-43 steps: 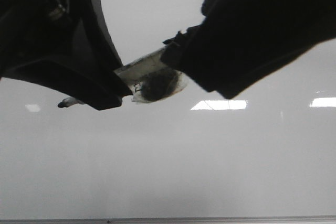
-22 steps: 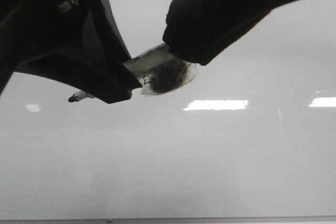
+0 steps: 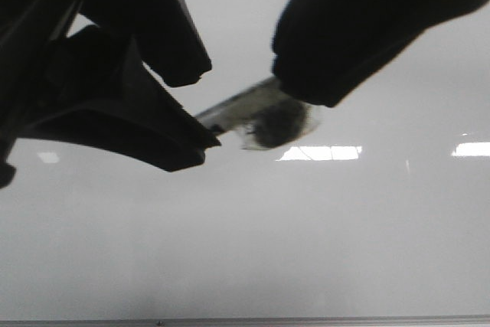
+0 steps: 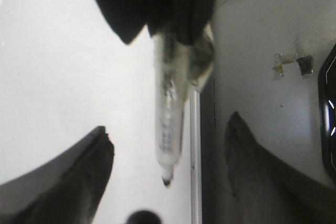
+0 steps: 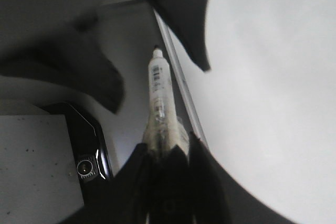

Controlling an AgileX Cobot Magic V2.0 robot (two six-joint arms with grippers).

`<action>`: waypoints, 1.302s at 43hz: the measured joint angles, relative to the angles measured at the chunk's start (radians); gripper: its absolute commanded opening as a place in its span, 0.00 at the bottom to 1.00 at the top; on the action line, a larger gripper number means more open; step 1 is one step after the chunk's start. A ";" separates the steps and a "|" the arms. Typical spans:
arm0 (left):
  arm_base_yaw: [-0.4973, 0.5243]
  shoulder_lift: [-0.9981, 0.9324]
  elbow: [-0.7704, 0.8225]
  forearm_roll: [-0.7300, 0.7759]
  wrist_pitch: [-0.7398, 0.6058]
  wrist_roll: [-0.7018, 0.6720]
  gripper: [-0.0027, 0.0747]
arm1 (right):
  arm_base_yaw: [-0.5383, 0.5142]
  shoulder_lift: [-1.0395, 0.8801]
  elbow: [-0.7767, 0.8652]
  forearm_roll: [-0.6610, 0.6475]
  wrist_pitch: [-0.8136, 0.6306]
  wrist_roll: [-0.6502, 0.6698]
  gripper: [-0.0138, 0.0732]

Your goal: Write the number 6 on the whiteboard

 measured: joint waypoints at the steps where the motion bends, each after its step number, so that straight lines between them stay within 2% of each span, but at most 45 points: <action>1: 0.000 0.000 0.000 -0.002 0.000 0.000 0.70 | -0.015 -0.009 0.009 -0.004 0.002 0.000 0.09; 6: 0.000 0.000 0.000 -0.002 -0.004 0.000 0.65 | -0.119 -0.070 0.067 -0.017 0.000 0.000 0.09; 10: 0.000 0.000 0.000 -0.002 -0.004 0.000 0.53 | -0.228 -0.125 0.098 -0.024 -0.036 0.000 0.09; 14: 0.000 0.000 0.000 -0.004 -0.006 0.000 0.31 | -0.301 -0.157 0.106 -0.027 -0.084 0.000 0.09; 20: 0.000 0.000 0.000 -0.002 -0.008 0.000 0.01 | -0.323 -0.166 0.107 -0.018 -0.102 0.000 0.09; 29: 0.000 -0.002 0.000 -0.013 -0.015 -0.013 0.01 | -0.323 -0.166 0.108 -0.013 -0.116 0.000 0.09; 35: 0.000 -0.053 0.023 -0.031 -0.090 -0.078 0.01 | -0.323 -0.160 0.108 0.002 -0.177 0.000 0.09; 45: 0.000 -0.358 0.246 -0.054 -0.296 -0.200 0.01 | -0.323 -0.070 0.108 0.057 -0.300 0.000 0.09; 56: 0.000 -0.714 0.451 -0.176 -0.310 -0.217 0.01 | -0.307 0.068 0.108 0.102 -0.415 0.000 0.09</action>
